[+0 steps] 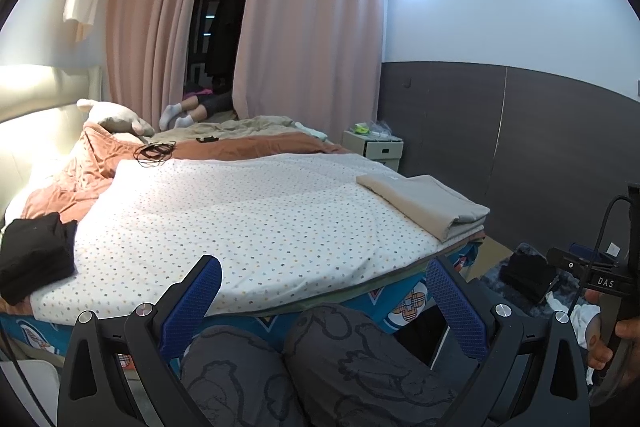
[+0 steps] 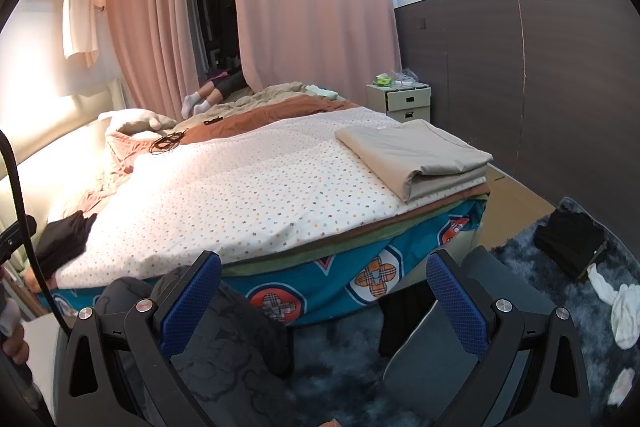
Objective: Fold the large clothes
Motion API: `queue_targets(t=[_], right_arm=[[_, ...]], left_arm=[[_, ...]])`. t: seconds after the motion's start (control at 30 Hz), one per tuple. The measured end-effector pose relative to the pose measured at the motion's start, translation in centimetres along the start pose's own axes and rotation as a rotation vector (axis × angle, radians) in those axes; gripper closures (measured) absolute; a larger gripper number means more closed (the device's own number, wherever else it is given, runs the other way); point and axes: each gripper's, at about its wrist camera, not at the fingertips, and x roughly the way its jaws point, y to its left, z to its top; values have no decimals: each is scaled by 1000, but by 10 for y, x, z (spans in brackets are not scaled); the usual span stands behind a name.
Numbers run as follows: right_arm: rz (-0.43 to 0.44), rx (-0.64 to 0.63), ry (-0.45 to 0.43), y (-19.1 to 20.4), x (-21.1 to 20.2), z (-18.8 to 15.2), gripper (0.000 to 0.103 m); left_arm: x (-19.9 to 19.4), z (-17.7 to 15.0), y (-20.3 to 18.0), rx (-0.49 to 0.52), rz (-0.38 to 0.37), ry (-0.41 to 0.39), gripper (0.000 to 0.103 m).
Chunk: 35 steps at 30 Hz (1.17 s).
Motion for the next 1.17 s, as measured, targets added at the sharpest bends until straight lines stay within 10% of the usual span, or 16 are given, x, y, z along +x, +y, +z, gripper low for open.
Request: queue_targets(t=[1.17], right_arm=[[-14, 22, 10, 6, 5, -2, 1]], left_arm=[[-2, -2, 15, -20, -5, 8, 0]])
